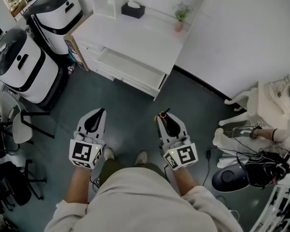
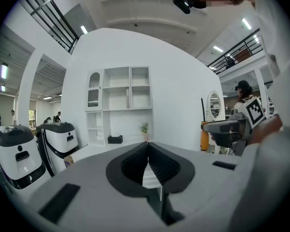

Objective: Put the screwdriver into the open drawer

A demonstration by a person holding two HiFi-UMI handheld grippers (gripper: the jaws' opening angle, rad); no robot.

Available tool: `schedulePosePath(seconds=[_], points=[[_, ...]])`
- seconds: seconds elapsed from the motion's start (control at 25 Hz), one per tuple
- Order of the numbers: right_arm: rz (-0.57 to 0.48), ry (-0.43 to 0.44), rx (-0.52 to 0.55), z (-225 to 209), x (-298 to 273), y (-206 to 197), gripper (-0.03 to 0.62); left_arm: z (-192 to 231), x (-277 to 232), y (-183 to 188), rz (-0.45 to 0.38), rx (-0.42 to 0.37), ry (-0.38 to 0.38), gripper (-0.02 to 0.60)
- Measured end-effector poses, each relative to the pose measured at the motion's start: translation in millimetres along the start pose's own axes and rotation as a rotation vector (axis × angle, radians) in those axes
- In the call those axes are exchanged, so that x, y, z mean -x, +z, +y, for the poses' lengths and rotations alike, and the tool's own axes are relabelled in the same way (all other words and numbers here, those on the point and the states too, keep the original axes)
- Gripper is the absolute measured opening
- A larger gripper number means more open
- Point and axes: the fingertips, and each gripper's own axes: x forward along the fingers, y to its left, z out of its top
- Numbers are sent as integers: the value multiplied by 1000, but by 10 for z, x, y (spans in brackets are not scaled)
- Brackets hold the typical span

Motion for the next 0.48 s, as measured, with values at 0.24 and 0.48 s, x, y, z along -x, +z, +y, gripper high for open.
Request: schedulePosePath(seconds=[0.24,0.48], points=[[3,51,18,-130,38,-8,77,-197,-65,-34,6,9,32,5],[7,73,21,-262,-55,-53,77,-233,-132,-108,15,11,48,5]])
